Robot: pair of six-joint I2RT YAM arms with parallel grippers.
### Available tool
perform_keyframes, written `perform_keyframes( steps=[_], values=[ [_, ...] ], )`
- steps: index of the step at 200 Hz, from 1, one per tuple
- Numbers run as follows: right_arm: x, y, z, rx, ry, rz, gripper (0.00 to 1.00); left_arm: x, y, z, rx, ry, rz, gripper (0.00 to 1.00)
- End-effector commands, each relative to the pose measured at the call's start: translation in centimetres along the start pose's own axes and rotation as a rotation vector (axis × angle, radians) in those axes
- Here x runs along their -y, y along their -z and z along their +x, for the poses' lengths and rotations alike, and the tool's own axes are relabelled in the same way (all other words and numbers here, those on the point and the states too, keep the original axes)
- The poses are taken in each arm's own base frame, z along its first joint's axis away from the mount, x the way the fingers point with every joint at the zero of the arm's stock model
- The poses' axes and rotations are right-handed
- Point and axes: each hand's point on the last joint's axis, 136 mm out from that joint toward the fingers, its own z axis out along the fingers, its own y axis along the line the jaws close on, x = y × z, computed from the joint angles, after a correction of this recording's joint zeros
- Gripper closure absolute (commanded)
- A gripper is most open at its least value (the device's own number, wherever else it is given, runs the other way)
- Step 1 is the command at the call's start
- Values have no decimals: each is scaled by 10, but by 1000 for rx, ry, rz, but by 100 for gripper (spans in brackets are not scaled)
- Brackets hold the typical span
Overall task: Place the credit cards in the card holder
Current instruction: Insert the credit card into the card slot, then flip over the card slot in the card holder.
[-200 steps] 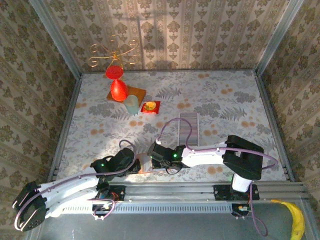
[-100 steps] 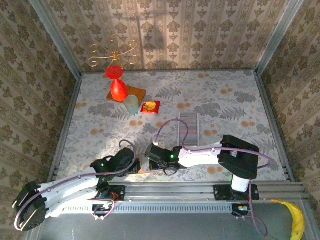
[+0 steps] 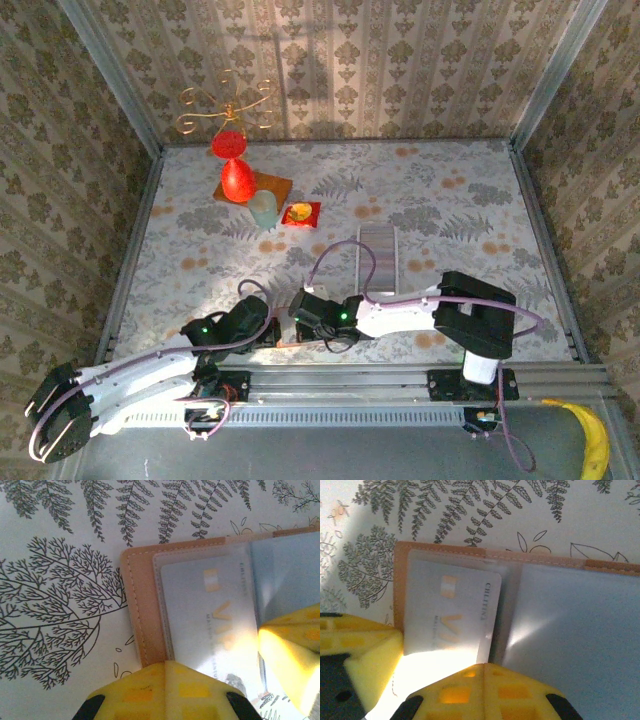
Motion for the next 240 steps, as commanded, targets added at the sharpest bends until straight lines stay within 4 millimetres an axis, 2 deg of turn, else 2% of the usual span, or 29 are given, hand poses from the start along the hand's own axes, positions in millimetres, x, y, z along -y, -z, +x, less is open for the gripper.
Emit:
perform_keyframes(
  steps=[1,42,100,156,201,240],
  values=[
    [-10,22,-14,76,27,-34,91,-6,-1,4,-10,8,-10,98],
    [25,41,-11,93,28,86,78,-5,-1,4,-9,8,-9,98],
    [51,40,4,66,-7,150,66,-4,-1,3,-8,8,-7,98],
    [53,48,-1,103,-29,131,60,-3,0,3,-9,6,-4,98],
    [45,39,6,71,-33,101,64,-4,0,3,-11,4,-7,98],
    [42,32,12,43,-25,103,64,-4,0,4,-14,5,-7,98]
  ],
)
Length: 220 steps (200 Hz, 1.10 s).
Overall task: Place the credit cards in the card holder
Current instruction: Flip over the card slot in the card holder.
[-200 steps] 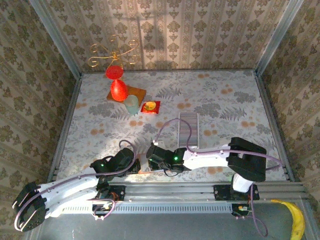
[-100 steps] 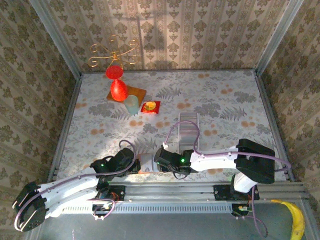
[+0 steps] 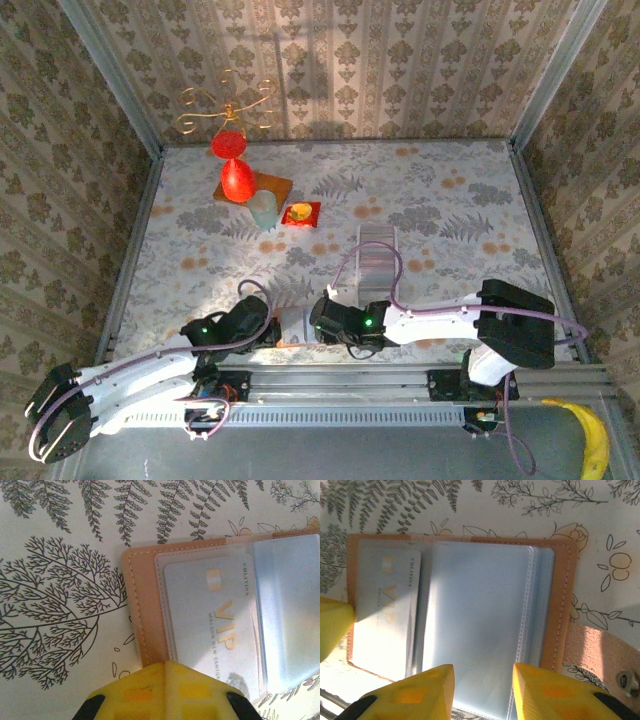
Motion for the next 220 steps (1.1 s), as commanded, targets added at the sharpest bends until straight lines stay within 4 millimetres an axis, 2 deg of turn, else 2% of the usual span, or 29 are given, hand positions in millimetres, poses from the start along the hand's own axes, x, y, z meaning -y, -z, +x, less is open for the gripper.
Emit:
perform_keyframes(
  steps=[1,43,92,120,158,220],
  values=[
    [-3,-5,4,-9,-9,4,64,-5,-1,5,-15,6,-11,98],
    [9,-11,10,-21,-6,64,62,-4,-1,5,-17,8,-7,98],
    [-8,-17,13,-39,-18,5,61,-5,-1,6,-18,9,-6,98],
    [-15,-14,10,-28,-14,-9,61,-5,-1,6,-18,9,-7,98],
    [-7,-6,6,-8,-13,19,60,-5,-1,6,-16,11,-6,98],
    [-14,0,1,3,-15,-6,61,-6,-1,6,-14,13,-7,98]
  ],
)
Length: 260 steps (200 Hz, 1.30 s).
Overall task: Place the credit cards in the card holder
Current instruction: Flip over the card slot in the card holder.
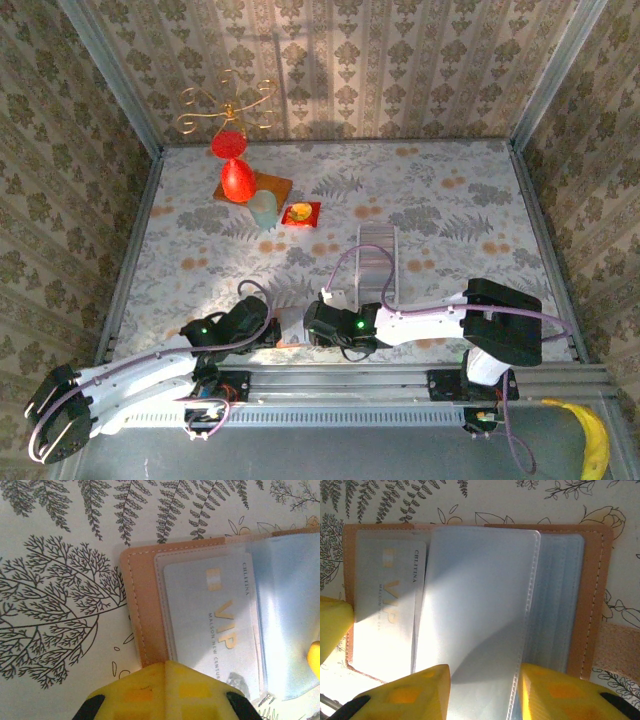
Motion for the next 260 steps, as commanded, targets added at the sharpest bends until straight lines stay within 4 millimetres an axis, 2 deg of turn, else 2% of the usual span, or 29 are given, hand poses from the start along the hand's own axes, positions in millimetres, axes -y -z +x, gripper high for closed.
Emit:
perform_keyframes(
  steps=[1,111,141,188,260],
  values=[
    [-4,9,-5,18,-8,-2,61,-6,-1,5,-13,12,-12,98],
    [-3,23,-13,42,10,7,61,-6,-1,4,-10,12,-16,98],
    [-16,21,-11,28,0,-50,61,-5,0,3,-8,12,-13,98],
    [-48,23,-17,39,-12,-188,62,-4,0,2,-7,10,-12,98],
    [-74,12,-16,24,-45,-289,59,-1,2,3,-12,-6,1,98]
  ],
)
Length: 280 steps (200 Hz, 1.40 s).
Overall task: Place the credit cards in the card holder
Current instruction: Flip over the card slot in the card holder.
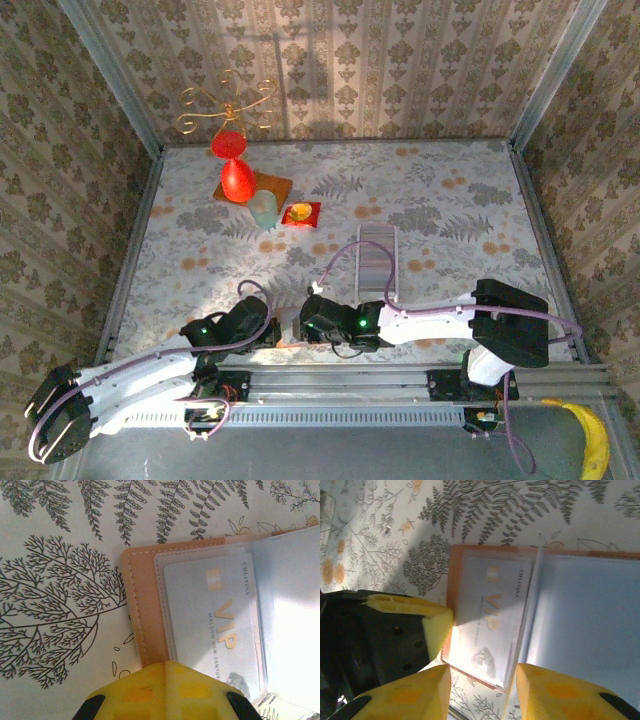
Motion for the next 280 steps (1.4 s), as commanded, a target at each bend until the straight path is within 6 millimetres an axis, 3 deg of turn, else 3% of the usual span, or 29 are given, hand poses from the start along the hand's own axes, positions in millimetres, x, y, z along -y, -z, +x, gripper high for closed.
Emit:
perform_keyframes(
  steps=[1,63,114,170,191,210,235,255,263,280],
  values=[
    [-21,-7,0,-3,-16,-73,59,-1,2,2,-11,-6,2,98],
    [-27,-19,3,-17,-47,-91,56,-5,16,-5,45,5,-8,93],
    [-20,-27,7,-30,-56,-75,56,-25,26,-9,67,33,-94,91],
    [-13,-30,7,-38,-42,-50,55,-20,34,-21,105,29,-94,88],
    [-13,-28,5,-33,-15,-54,59,-14,35,-24,111,22,-72,88],
    [-24,-7,-13,37,91,-82,58,-9,36,-25,108,17,-51,88],
    [-27,34,-39,112,379,-29,56,-5,36,-26,110,12,-36,85],
    [-17,66,-55,165,702,52,54,-5,36,-27,112,6,-35,84],
    [-19,87,-64,208,830,60,52,-3,36,-27,111,1,-26,83],
    [-8,107,-68,220,1137,108,54,0,36,-28,111,-7,-12,83]
  ],
)
